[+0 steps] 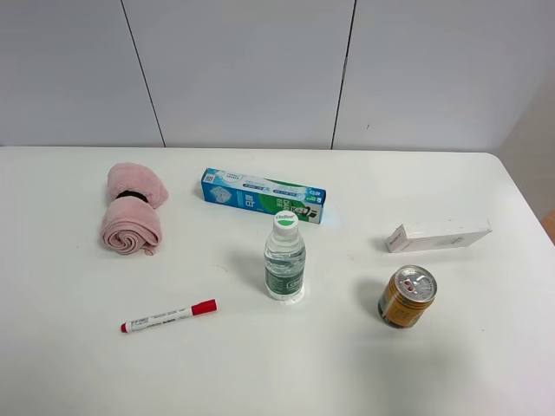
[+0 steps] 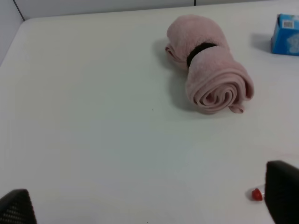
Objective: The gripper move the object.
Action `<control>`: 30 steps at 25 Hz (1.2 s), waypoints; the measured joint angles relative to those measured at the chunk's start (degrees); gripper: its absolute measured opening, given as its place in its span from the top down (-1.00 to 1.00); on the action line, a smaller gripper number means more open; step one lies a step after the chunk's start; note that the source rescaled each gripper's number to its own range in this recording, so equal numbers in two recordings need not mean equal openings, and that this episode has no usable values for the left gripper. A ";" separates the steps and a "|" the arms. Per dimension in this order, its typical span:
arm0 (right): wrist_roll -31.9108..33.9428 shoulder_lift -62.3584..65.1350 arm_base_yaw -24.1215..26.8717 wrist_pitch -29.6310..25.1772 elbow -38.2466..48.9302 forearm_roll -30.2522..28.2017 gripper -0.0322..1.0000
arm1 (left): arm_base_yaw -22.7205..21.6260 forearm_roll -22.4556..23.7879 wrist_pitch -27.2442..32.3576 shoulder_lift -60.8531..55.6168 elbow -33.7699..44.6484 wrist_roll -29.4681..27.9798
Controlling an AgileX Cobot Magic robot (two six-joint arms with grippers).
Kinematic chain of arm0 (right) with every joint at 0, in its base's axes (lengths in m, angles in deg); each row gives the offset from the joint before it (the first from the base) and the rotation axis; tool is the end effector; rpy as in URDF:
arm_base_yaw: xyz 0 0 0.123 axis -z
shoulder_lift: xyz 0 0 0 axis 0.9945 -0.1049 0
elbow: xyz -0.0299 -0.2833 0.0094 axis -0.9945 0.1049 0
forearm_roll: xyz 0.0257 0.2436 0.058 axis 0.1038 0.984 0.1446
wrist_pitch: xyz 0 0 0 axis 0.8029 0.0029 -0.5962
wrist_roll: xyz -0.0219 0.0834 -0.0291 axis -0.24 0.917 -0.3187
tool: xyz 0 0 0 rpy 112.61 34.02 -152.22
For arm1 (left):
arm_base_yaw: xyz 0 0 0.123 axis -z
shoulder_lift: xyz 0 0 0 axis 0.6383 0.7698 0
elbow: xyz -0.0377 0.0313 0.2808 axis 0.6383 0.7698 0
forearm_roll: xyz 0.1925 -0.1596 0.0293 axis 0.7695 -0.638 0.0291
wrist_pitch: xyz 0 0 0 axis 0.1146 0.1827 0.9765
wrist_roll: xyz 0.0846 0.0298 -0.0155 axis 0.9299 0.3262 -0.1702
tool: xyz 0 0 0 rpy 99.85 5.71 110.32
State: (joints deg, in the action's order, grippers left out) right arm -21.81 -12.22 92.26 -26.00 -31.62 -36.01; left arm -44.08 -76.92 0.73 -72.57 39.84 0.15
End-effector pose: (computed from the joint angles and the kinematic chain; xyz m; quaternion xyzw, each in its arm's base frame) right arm 0.0125 -0.0004 0.2802 0.0103 0.8747 -0.0552 0.4814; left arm -0.0065 0.0006 0.2800 -0.0175 0.8486 0.0363 0.5274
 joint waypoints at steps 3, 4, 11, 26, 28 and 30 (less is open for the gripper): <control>0.14 1.62 0.00 -0.26 0.57 0.33 -1.00 | 0.00 0.00 0.00 0.00 0.00 0.00; 0.29 2.02 0.00 -0.47 0.70 0.45 -1.00 | 0.00 0.00 0.00 0.00 0.00 0.00; 5.32 5.44 0.00 -1.19 1.06 1.39 -1.00 | 0.00 0.00 0.00 0.00 0.00 0.00; 6.96 6.44 -1.81 -1.26 1.36 1.27 -1.00 | 0.00 0.00 0.00 0.00 0.00 0.00; 6.96 6.44 -1.87 -1.26 1.36 1.27 -1.00 | 0.00 0.00 0.00 0.00 0.00 0.00; 6.96 6.44 -1.87 -1.26 1.36 1.27 -1.00 | 0.00 0.00 0.00 0.00 0.00 0.00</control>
State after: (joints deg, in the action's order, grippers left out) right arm -14.85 -5.78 90.39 -27.26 -30.26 -34.74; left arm -44.08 -76.92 0.73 -72.57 39.84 0.15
